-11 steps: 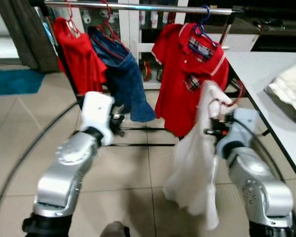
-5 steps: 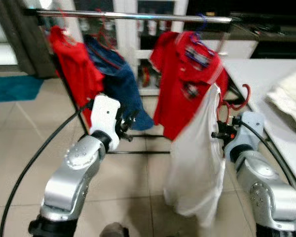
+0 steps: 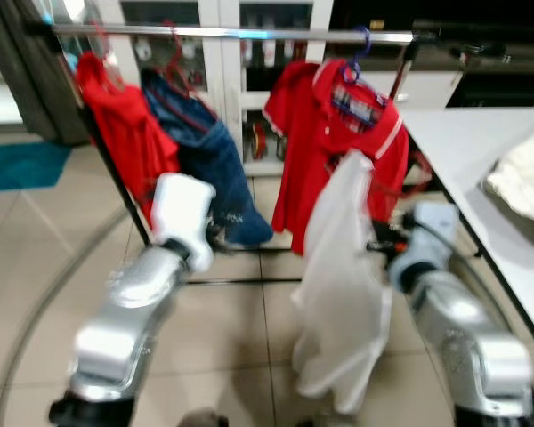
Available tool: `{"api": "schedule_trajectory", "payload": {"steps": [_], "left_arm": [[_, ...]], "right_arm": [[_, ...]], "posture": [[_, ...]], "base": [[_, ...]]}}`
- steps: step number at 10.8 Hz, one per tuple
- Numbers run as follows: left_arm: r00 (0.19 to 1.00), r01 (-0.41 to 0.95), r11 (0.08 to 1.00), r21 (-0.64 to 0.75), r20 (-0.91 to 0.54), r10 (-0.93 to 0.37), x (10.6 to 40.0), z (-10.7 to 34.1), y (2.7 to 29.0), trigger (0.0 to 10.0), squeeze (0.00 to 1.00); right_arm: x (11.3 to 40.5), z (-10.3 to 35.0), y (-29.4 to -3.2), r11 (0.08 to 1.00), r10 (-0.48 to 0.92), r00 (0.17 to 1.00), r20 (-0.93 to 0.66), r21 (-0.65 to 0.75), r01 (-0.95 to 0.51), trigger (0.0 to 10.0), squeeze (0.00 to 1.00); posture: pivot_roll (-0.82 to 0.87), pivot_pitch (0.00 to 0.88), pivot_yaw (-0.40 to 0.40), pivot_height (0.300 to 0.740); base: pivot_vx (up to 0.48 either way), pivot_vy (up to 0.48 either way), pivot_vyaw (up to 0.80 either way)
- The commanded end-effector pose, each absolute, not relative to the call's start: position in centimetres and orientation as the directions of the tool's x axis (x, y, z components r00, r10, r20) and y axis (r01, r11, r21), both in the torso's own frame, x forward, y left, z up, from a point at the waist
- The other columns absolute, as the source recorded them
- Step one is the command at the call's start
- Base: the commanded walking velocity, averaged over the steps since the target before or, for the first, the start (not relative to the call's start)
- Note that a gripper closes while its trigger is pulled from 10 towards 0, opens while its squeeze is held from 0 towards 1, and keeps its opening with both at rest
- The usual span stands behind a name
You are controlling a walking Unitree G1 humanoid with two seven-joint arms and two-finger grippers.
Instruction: Hang hanger
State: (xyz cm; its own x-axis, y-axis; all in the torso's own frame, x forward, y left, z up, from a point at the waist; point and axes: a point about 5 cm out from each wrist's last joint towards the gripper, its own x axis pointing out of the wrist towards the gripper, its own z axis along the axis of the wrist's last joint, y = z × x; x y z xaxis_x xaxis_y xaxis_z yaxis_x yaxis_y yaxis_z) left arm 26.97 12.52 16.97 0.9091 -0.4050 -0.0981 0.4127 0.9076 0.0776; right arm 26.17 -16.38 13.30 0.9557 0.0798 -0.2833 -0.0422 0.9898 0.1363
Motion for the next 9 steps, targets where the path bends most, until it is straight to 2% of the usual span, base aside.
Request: {"api": "schedule_trajectory", "payload": {"steps": [1, 2, 4, 6, 9], "left_arm": [[0.925, 0.378, 0.920, 0.103, -0.080, -0.371, 27.3, 17.6, 13.6, 10.0, 0.00], [0.926, 0.375, 0.921, 0.104, -0.082, -0.368, 27.3, 17.6, 13.7, 10.0, 0.00], [0.927, 0.374, 0.922, 0.104, -0.083, -0.367, 27.1, 17.6, 13.7, 10.0, 0.00], [0.924, 0.380, 0.919, 0.108, -0.090, -0.371, 27.0, 17.6, 13.7, 10.0, 0.00], [0.919, 0.392, 0.913, 0.110, -0.095, -0.383, 27.0, 17.5, 13.5, 10.0, 0.00]], "right_arm": [[26.4, 14.7, -15.5, 0.984, 0.135, 0.967, -0.217, 0.139, -0.107, 10.0, 0.00], [26.2, 14.6, -15.5, 0.983, 0.137, 0.966, -0.219, 0.151, -0.105, 10.0, 0.00], [26.3, 14.6, -15.2, 0.985, 0.135, 0.968, -0.210, 0.132, -0.108, 10.0, 0.00], [26.5, 14.7, -16.1, 0.989, 0.074, 0.976, -0.205, 0.144, -0.045, 10.0, 0.00], [26.3, 14.6, -16.3, 0.990, 0.057, 0.977, -0.205, 0.139, -0.029, 10.0, 0.00]], "posture": [[0.10, 0.092, -0.030, 0.740], [0.10, 0.098, -0.035, 0.740], [0.10, 0.102, -0.036, 0.740], [0.10, 0.112, -0.035, 0.740], [0.10, 0.111, -0.027, 0.740]], "base": [[0.341, 0.000, 0.00], [0.341, 0.000, 0.00], [0.341, 0.000, 0.80], [0.343, 0.000, 0.00], [0.340, 0.000, 0.00]]}}
